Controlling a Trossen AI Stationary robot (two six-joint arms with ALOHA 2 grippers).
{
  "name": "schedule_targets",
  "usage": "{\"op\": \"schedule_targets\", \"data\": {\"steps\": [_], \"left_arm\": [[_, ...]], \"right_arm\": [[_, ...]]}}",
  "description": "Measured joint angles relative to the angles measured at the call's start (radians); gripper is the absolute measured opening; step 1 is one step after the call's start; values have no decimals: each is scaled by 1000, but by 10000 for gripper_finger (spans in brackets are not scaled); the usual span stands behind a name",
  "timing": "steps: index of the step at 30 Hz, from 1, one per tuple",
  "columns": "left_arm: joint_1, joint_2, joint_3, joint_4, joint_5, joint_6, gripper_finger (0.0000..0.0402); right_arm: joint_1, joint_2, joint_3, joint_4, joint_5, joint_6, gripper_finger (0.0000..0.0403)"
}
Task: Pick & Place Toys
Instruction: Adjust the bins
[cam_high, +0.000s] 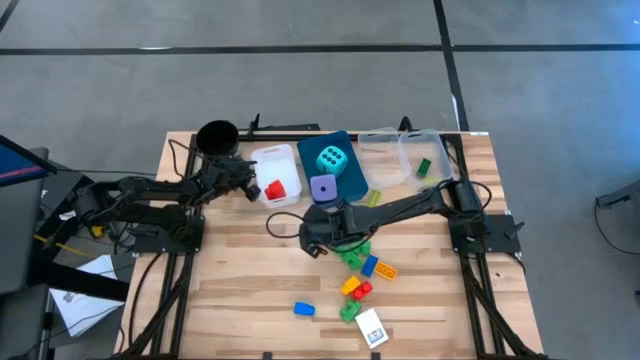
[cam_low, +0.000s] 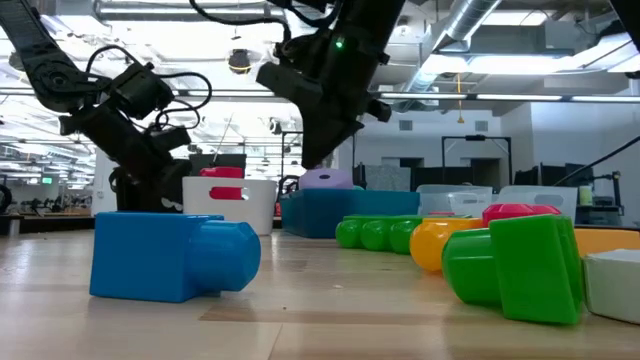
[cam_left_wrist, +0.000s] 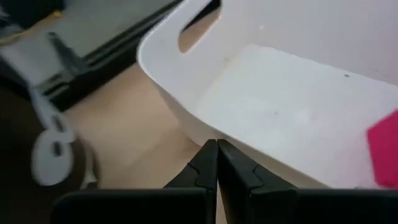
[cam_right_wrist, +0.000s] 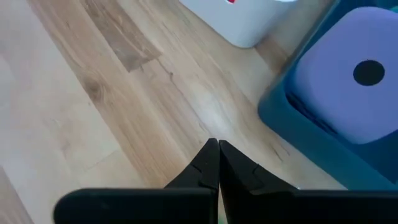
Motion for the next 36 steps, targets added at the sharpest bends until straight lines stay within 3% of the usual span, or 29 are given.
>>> {"op": "schedule_targets", "data": {"steps": [5, 19, 23, 28, 33, 36], "left_arm": [[0, 0, 0, 3, 64, 1, 0], [0, 0, 1, 148, 66, 56, 0], [0, 0, 1, 161, 59, 75, 0], [-3, -2, 1, 229, 81, 73, 0], [-3, -2, 1, 304, 220, 72, 0], [-3, -2, 1, 330, 272, 61, 0]], "right_arm": [[-1, 0, 0, 0, -5, -6, 0], [-1, 0, 0, 0, -21, -34, 0], [1, -1, 0, -25, 69, -33, 0], [5, -50, 0, -312, 240, 132, 0], [-26, -90, 0, -697, 316, 427, 0], [-67, -122, -2, -820, 320, 554, 0]]}}
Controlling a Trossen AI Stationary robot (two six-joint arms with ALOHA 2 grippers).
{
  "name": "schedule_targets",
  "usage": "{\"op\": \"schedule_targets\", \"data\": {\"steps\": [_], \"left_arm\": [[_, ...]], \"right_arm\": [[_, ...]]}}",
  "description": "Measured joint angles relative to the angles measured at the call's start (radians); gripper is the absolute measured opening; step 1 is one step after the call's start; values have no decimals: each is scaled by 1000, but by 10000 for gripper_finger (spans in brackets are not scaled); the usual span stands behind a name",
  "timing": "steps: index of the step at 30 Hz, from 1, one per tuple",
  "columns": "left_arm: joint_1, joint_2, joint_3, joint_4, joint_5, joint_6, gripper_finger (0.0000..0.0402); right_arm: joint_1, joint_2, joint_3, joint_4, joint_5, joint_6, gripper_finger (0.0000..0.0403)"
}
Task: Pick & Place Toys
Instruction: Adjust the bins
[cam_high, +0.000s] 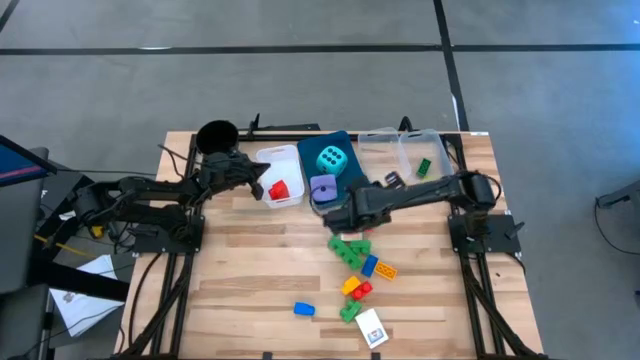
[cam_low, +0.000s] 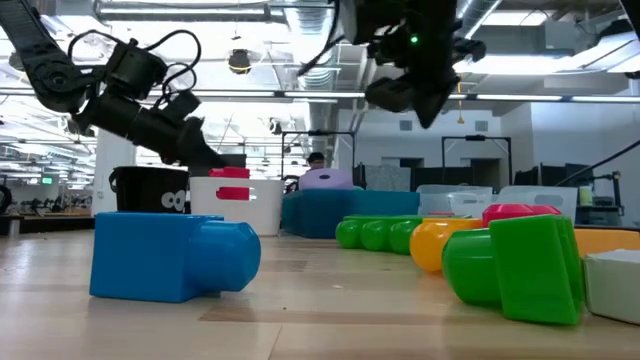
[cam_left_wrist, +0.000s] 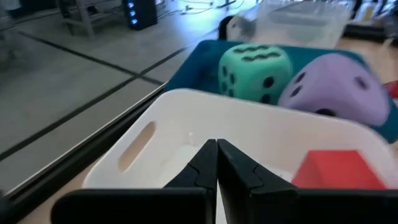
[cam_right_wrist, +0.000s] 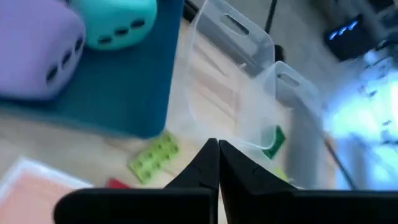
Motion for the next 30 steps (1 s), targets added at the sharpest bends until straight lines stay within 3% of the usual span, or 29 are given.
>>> {"op": "schedule_targets", "data": {"steps": [9, 17, 22, 25, 30], "left_arm": [[0, 0, 1, 9, 21, -12, 0], [0, 0, 1, 8, 21, -12, 0], [0, 0, 1, 1, 21, -12, 0], [0, 0, 1, 1, 21, -12, 0], [0, 0, 1, 1, 21, -12, 0]], "right_arm": [[-257, -84, -79, 273, -123, -312, 0], [-574, -85, -79, 299, -262, -505, 0], [-731, -85, -79, 313, -290, -587, 0], [-816, -85, -79, 304, -295, -599, 0], [-924, -79, -79, 237, -427, -579, 0]]}}
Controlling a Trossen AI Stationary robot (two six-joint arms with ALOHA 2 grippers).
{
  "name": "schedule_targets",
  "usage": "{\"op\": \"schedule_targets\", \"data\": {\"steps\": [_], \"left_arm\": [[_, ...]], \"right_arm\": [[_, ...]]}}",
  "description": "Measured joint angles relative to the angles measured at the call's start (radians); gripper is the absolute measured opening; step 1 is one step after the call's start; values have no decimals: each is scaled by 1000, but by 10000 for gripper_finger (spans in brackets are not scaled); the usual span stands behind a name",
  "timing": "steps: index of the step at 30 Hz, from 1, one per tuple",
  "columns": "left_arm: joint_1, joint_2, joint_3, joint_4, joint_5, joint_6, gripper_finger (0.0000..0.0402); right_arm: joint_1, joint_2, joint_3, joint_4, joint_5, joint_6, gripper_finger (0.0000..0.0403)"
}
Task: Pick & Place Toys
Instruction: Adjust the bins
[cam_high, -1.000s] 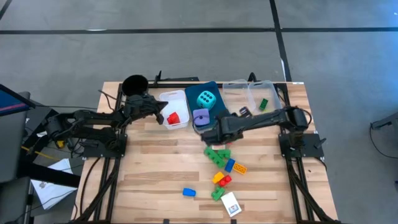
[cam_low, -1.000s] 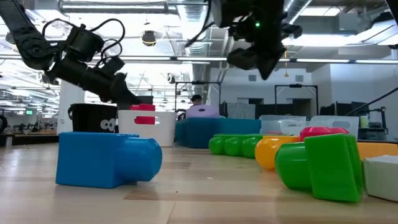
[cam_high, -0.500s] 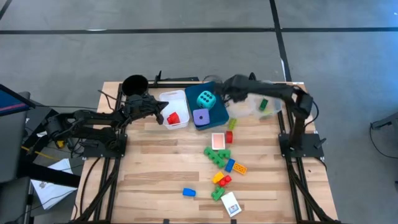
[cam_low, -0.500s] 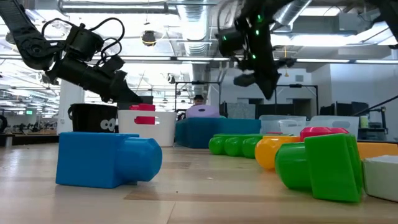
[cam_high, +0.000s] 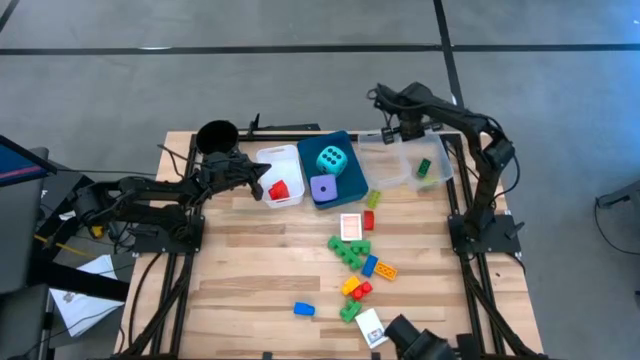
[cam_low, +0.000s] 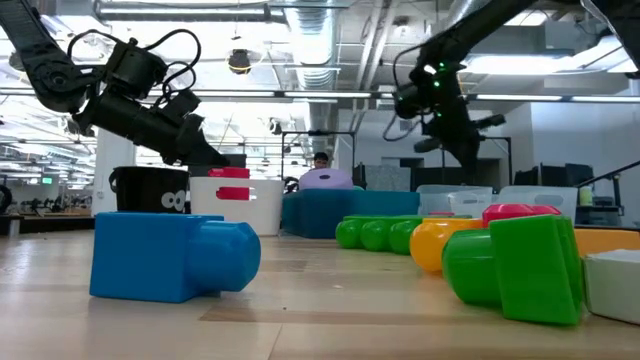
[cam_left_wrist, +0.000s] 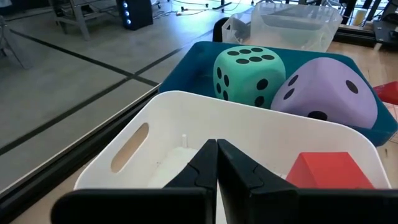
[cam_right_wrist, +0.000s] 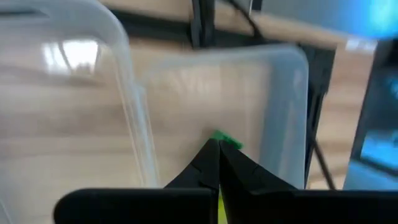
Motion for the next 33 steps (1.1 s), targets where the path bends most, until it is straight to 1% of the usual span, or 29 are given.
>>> {"op": "schedule_targets", "data": {"steps": [2, 6, 8, 10, 13, 15, 18, 22, 28, 33], "left_arm": [[0, 0, 0, 1, 0, 0, 0], [1, 0, 0, 1, 0, 0, 0], [1, 0, 0, 1, 0, 0, 0], [1, 0, 0, 1, -1, 0, 0], [2, 0, 0, 1, 0, 0, 0], [2, 0, 0, 3, -1, 0, 0], [2, -1, 0, 23, -1, 0, 0], [2, -1, 0, 51, -1, 0, 0], [2, -1, 1, 54, -1, 6, 0], [2, -1, 1, 37, -1, 6, 0]], "right_arm": [[-17, 6, -5, -27, -42, 11, 0], [-12, 4, -63, -32, -59, 20, 0], [-12, 5, -114, -34, -112, 40, 0], [-13, 5, -180, -6, -165, 52, 0], [-4, 5, -280, 27, -194, 68, 0], [8, 5, -339, 80, -242, 71, 0], [19, -4, -381, 146, -323, 72, 0], [27, -1, -366, 237, -364, 70, 0], [57, 9, -279, 302, -417, 62, 0], [84, 7, -224, 346, -421, 43, 0]]}}
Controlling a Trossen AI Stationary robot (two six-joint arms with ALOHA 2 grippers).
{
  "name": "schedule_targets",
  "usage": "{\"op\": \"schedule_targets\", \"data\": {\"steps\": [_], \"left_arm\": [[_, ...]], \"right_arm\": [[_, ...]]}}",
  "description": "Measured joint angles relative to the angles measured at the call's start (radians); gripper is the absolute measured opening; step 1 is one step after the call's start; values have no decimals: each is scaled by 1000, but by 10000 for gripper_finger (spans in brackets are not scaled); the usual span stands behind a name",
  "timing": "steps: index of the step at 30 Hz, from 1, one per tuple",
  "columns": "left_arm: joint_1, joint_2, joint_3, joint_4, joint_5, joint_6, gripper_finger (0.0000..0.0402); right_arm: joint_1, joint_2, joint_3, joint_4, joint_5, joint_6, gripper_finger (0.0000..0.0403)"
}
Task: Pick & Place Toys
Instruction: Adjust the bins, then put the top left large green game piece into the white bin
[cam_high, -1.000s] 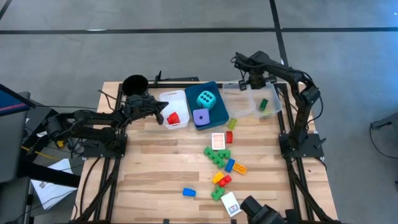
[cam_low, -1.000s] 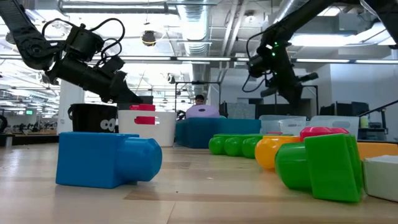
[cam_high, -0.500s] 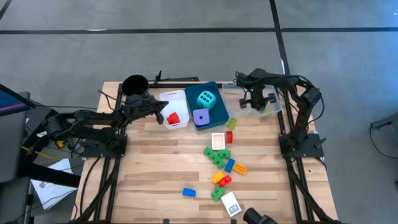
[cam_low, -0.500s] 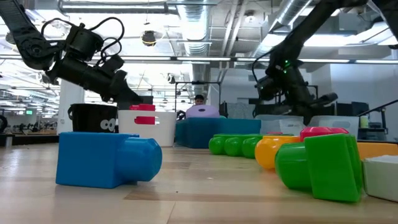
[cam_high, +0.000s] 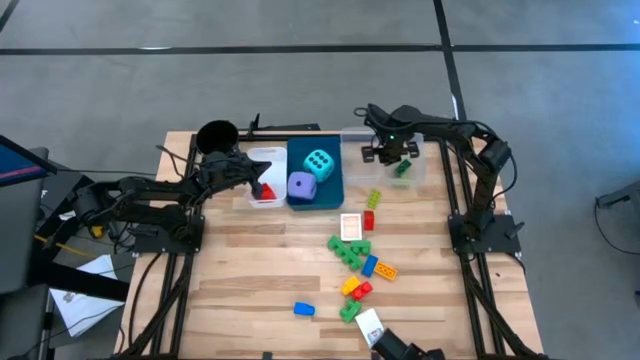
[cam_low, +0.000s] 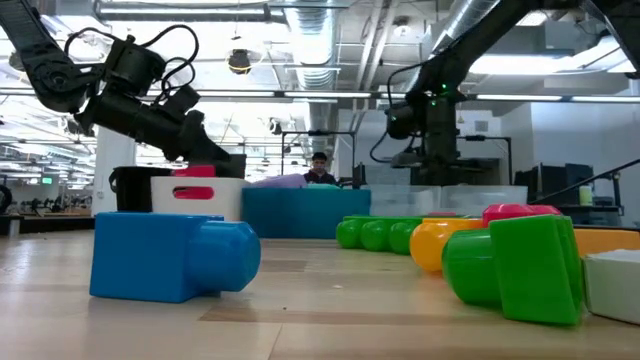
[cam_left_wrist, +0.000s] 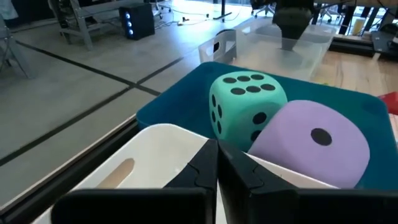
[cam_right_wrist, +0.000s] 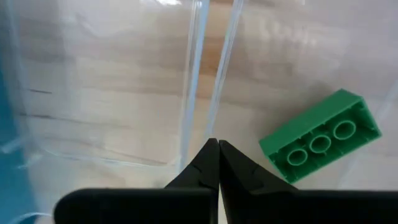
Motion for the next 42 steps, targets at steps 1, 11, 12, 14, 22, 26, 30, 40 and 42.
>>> {"op": "schedule_targets", "data": {"steps": [1, 11, 12, 14, 22, 26, 30, 40, 42], "left_arm": [[0, 0, 0, -5, 0, 0, 0], [0, 0, 0, -14, 0, 2, 0], [0, 0, 0, -13, 0, 2, 0], [0, 0, 0, -10, 0, 3, 0], [-3, 0, 0, 46, 245, 25, 0], [-25, 0, 0, 57, 428, 20, 0], [-72, 0, 0, 57, 511, 18, 0], [-247, 1, 0, 115, 483, 18, 19], [-282, 1, 0, 146, 447, 19, 32]], "right_arm": [[4, 0, 9, 2, 2, 0, 0], [38, -1, 71, -27, 88, -51, 0], [45, -1, 82, -37, 112, -54, 0], [67, -2, 109, -65, 172, -69, 0], [259, -3, 241, -203, 439, -100, 0], [436, -3, 266, -236, 545, -77, 0], [624, -3, 266, -261, 577, 29, 0], [1076, -4, 178, -184, 706, 390, 0], [1135, -4, 155, -169, 745, 449, 0]]}}
